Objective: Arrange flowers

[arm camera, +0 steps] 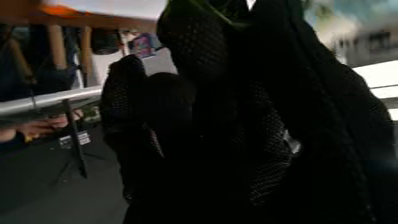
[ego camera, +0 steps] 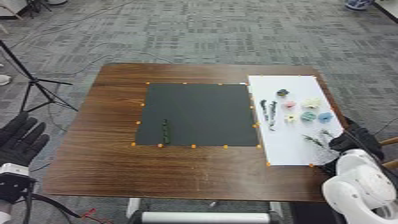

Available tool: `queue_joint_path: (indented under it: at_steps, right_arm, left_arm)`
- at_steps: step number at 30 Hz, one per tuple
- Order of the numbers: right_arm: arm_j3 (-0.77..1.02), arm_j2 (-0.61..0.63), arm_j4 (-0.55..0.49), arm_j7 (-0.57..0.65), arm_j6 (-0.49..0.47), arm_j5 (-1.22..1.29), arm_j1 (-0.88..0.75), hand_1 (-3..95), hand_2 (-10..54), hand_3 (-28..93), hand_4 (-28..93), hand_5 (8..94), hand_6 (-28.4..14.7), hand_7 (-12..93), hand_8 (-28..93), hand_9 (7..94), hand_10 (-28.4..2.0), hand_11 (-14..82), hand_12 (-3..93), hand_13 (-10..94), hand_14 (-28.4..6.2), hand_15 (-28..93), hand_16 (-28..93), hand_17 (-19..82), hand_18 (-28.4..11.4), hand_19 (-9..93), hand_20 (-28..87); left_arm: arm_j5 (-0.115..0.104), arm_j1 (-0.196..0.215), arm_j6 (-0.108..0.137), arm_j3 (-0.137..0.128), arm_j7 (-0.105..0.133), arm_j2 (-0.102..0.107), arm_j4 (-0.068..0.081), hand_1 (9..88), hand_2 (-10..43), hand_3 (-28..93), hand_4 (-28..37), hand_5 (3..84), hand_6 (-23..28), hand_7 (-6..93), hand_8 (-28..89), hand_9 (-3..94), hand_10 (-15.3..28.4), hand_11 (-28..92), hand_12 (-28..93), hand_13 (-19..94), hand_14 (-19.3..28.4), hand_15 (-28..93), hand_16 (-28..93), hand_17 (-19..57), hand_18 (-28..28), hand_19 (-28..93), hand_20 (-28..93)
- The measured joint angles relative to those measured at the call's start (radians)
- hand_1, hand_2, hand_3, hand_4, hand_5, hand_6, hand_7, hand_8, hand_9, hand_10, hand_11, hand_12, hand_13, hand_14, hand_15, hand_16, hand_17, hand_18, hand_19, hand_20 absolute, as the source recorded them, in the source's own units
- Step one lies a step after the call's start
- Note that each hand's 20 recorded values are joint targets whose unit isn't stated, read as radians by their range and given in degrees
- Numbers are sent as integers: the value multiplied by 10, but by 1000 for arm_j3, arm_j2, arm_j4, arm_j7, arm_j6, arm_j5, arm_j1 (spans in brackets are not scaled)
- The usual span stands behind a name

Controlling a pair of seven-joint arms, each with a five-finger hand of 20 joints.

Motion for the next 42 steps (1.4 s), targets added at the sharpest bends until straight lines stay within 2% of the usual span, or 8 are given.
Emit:
queue_joint_path:
  at_steps: [7, 14, 16, 21, 26, 31, 40, 42]
  right_arm:
    - [-25, 24, -122, -39, 108, 119, 35, 588, -95, 685, -278, 912, -13, 195, 135, 906, -103, 277, 491, 733, -141, 752, 384, 355, -284, 823, 440]
    - [-277, 21, -112, -163, 207, 119, 220, 583, -95, 695, -274, 903, -15, 201, 138, 892, -105, 283, 508, 720, -145, 759, 393, 343, -284, 824, 435]
    - [-359, -6, -85, -189, 183, 136, 289, 582, -95, 697, -273, 902, -15, 203, 138, 892, -106, 282, 510, 720, -145, 760, 393, 343, -284, 824, 434]
    - [-545, -126, 60, -178, 20, 142, 467, 582, -95, 696, -274, 893, -16, 211, 148, 890, -101, 283, 517, 722, -142, 760, 392, 346, -284, 826, 431]
    - [-658, -254, 195, -151, -20, 145, 581, 582, -95, 698, -272, 890, -16, 215, 150, 892, -100, 276, 520, 723, -140, 759, 392, 348, -284, 827, 429]
    - [-727, -337, 244, -136, -47, 131, 646, 576, -95, 704, -266, 888, -16, 218, 154, 894, -99, 270, 526, 726, -141, 757, 392, 351, -284, 829, 428]
    - [-780, -412, 300, -123, -128, 67, 680, 546, -95, 658, -264, 799, -31, 202, 129, 846, -115, 341, 481, 702, -149, 763, 400, 331, -284, 829, 425]
    - [-810, -411, 313, -121, -120, 44, 686, 491, -95, 705, -271, 760, -42, 185, 69, 831, -123, 376, 447, 700, -150, 764, 401, 331, -284, 829, 425]
  left_arm:
    - [0, 9, 0, 1, 1, -1, -1, 262, 127, 700, -283, 397, 77, 88, -70, 327, 132, 134, 130, 222, 132, 210, 0, -24, 107, 156, 121]
    - [1, 7, 7, 10, 0, -1, -1, 261, 128, 700, -283, 397, 78, 88, -70, 326, 132, 136, 131, 222, 131, 210, 0, -25, 108, 158, 122]
    - [2, 2, 9, 18, -3, -1, 0, 260, 128, 702, -283, 396, 78, 89, -70, 326, 131, 136, 131, 222, 131, 209, 0, -25, 108, 158, 122]
    - [5, -26, 16, 34, -12, 7, 6, 259, 135, 717, -274, 397, 77, 89, -70, 326, 130, 137, 131, 223, 130, 209, 1, -24, 108, 156, 122]
    - [3, -54, 21, 52, -14, 39, 18, 260, 144, 727, -242, 397, 76, 90, -71, 326, 130, 138, 129, 223, 130, 210, 0, -24, 107, 156, 122]
    - [2, -61, 21, 55, -16, 69, 20, 259, 138, 715, -253, 397, 76, 91, -70, 325, 130, 138, 130, 223, 129, 210, 0, -23, 107, 155, 122]
    - [5, -61, 21, 42, -31, 69, 20, 258, 134, 716, -263, 397, 76, 94, -70, 326, 130, 141, 132, 223, 127, 211, 0, -22, 106, 154, 123]
    - [5, -61, 21, 41, -33, 68, 20, 259, 130, 716, -263, 398, 77, 94, -70, 326, 129, 141, 132, 223, 126, 210, 0, -21, 105, 153, 123]
